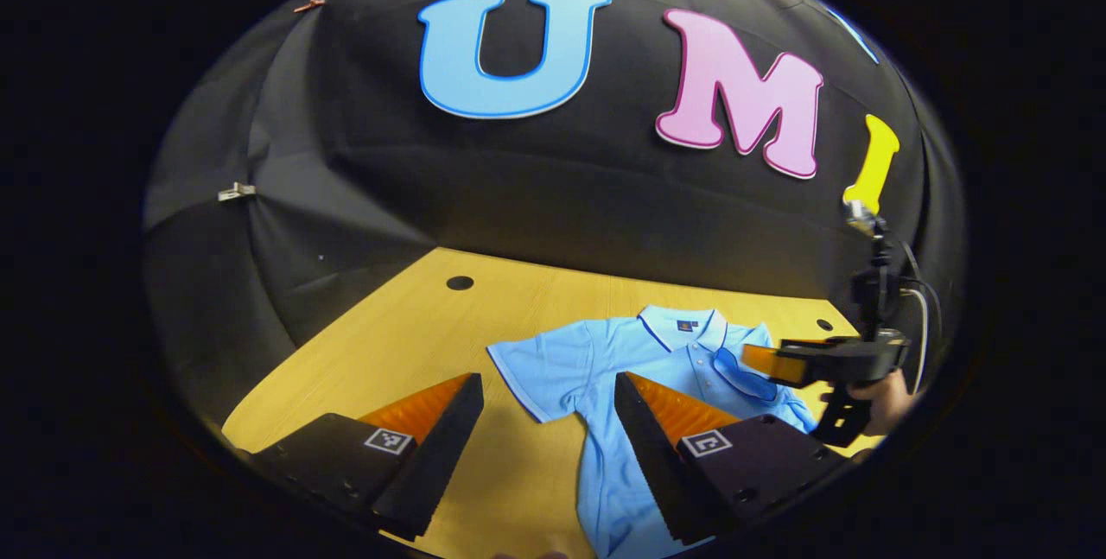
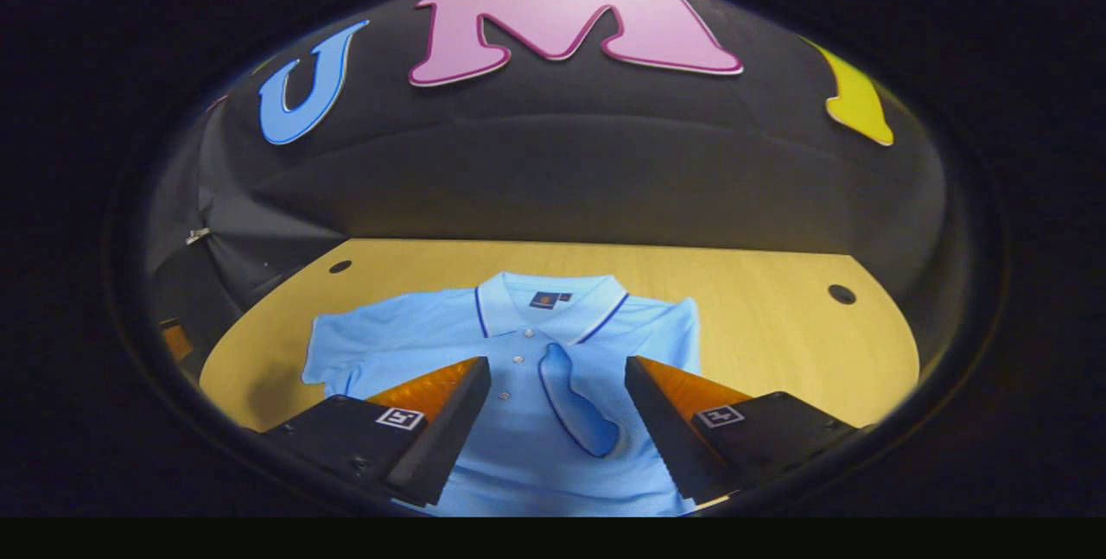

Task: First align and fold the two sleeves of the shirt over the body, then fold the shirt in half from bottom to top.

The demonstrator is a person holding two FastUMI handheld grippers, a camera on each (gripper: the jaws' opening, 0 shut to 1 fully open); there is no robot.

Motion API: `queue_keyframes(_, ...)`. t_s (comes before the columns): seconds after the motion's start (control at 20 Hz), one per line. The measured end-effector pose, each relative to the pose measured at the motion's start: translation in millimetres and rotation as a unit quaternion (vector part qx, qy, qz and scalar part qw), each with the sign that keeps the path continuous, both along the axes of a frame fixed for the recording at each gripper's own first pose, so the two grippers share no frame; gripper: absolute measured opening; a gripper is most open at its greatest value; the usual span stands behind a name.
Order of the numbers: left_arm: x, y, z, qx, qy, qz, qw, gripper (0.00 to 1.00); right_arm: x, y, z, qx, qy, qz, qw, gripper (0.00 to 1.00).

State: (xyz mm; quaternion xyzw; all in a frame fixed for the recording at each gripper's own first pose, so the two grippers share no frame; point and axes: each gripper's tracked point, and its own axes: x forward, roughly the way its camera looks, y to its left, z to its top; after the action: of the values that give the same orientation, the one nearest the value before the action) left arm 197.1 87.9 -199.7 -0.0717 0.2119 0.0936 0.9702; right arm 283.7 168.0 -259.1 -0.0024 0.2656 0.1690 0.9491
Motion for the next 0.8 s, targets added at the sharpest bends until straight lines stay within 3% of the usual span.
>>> queue_keyframes(0.3, 74.6, 36.5, -64.4, -0.020, 0.057, -0.006, 0.998, 0.97, -39.1, -53.6, 13.6, -0.017, -0.014, -0.015, 1.000, 0.99)
queue_keyframes(0.5, 118.7, 56.6, -96.8, -0.009, 0.078, -0.010, 0.997, 0.97, -62.2, -80.9, 14.9, -0.031, -0.012, -0.019, 0.999, 0.99)
queue_keyframes(0.8, 147.0, 74.0, -145.8, -0.002, 0.130, -0.016, 0.991, 0.97, -82.9, -107.8, 11.8, -0.026, -0.010, -0.041, 0.999, 0.99)
